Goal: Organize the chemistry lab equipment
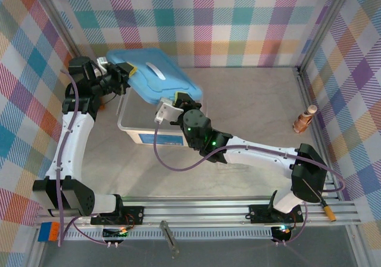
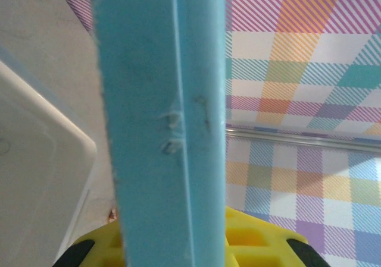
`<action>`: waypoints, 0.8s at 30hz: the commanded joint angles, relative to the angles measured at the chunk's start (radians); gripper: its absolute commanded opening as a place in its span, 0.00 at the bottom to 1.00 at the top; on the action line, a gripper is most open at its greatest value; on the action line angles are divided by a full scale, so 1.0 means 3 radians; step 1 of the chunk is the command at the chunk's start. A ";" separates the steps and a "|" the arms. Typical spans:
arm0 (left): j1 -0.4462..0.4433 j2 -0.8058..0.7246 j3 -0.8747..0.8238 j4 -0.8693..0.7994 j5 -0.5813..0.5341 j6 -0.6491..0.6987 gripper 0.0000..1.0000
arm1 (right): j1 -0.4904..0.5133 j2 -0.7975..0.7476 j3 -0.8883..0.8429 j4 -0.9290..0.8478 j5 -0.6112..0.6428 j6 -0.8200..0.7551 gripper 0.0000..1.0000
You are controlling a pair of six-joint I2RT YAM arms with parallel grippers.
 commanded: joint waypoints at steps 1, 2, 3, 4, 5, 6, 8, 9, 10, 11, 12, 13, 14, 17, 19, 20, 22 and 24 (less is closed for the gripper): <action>0.0024 -0.0039 -0.0075 0.0506 0.0172 -0.0063 0.00 | -0.0021 -0.0044 0.0077 0.0326 0.0062 0.0060 0.19; 0.0025 -0.0038 -0.0074 0.0549 0.0161 -0.0087 0.00 | -0.0023 -0.0053 0.0074 0.0330 0.0071 0.0057 0.22; 0.0028 -0.0031 -0.0075 0.0588 0.0150 -0.0110 0.00 | -0.0023 -0.0069 0.0069 0.0348 0.0071 0.0044 0.26; 0.0029 -0.0027 -0.0080 0.0651 0.0139 -0.0146 0.00 | -0.0023 -0.0079 0.0064 0.0346 0.0070 0.0027 0.31; 0.0036 -0.0028 -0.0085 0.0722 0.0129 -0.0192 0.00 | -0.0023 -0.0088 0.0059 0.0362 0.0074 0.0005 0.36; 0.0038 -0.0028 -0.0093 0.0800 0.0110 -0.0232 0.00 | -0.0021 -0.0102 0.0049 0.0371 0.0077 -0.0007 0.41; 0.0046 -0.0020 -0.0086 0.0892 0.0070 -0.0279 0.00 | -0.0018 -0.0132 0.0029 0.0332 0.0080 0.0008 0.45; 0.0050 -0.0011 -0.0081 0.0945 0.0049 -0.0305 0.00 | -0.0012 -0.0155 0.0011 0.0313 0.0086 0.0021 0.49; 0.0051 0.0008 -0.0076 0.1000 0.0037 -0.0335 0.00 | -0.0013 -0.0179 -0.0006 0.0293 0.0085 0.0036 0.53; 0.0056 0.0018 -0.0075 0.1054 0.0020 -0.0365 0.00 | -0.0008 -0.0196 -0.0012 0.0285 0.0097 0.0047 0.56; 0.0061 0.0030 -0.0080 0.1115 0.0001 -0.0402 0.00 | -0.0008 -0.0224 -0.0031 0.0286 0.0109 0.0050 0.60; 0.0065 0.0049 -0.0075 0.1162 -0.0015 -0.0430 0.00 | 0.0000 -0.0260 -0.0045 0.0258 0.0116 0.0075 0.63; 0.0072 0.0059 -0.0075 0.1207 -0.0032 -0.0454 0.00 | 0.0006 -0.0299 -0.0061 0.0235 0.0124 0.0096 0.64; 0.0087 0.0089 -0.0041 0.1278 -0.0093 -0.0459 0.00 | 0.0023 -0.0518 -0.0071 0.0005 0.0149 0.0364 0.69; 0.0094 0.0098 -0.0023 0.1277 -0.0146 -0.0408 0.00 | 0.0013 -0.0762 0.0001 -0.0405 0.0120 0.0847 0.73; 0.0097 0.0105 -0.0030 0.1307 -0.0166 -0.0400 0.00 | -0.0017 -0.0873 0.0064 -0.0659 0.0090 0.1157 0.76; 0.0097 0.0106 -0.0044 0.1368 -0.0217 -0.0365 0.00 | -0.0226 -0.1116 0.0356 -0.1600 -0.0207 0.2273 0.79; 0.0096 0.0087 -0.0080 0.1472 -0.0268 -0.0297 0.00 | -0.0562 -0.1246 0.0605 -0.2370 -0.0677 0.3374 0.83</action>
